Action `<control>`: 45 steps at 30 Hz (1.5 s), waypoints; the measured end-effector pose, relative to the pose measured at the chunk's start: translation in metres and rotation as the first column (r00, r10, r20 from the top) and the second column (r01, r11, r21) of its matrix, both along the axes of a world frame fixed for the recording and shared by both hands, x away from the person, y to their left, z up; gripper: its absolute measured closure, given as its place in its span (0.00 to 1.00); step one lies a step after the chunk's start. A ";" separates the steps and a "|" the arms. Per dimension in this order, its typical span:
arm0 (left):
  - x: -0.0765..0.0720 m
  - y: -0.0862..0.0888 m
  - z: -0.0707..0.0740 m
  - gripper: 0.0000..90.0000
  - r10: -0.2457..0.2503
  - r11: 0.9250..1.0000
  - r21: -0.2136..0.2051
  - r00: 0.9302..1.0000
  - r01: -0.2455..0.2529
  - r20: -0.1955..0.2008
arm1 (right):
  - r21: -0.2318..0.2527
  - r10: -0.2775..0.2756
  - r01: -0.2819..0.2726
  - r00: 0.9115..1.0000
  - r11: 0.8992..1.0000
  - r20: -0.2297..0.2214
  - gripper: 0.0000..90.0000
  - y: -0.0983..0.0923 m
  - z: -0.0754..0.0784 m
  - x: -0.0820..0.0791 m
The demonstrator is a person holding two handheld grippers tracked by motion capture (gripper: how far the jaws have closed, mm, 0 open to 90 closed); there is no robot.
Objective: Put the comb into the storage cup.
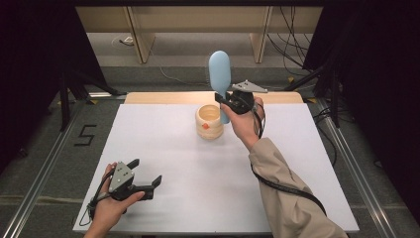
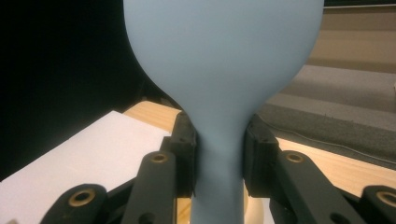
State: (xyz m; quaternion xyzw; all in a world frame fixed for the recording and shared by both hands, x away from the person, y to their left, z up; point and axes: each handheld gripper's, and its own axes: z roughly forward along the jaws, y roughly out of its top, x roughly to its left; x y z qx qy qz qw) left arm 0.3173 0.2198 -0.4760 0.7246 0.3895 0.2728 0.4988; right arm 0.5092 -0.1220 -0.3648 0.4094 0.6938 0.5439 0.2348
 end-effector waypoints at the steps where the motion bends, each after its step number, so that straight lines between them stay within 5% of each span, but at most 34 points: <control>1: 0.000 0.000 0.000 0.04 0.001 1.000 0.000 1.000 -0.001 -0.001 | -0.002 0.000 0.000 1.000 1.000 0.001 0.78 0.001 0.000 0.000; 45: 0.000 0.001 0.000 0.04 0.005 1.000 -0.005 1.000 -0.005 -0.003 | -0.001 -0.002 0.003 1.000 1.000 0.006 0.78 0.014 -0.001 0.010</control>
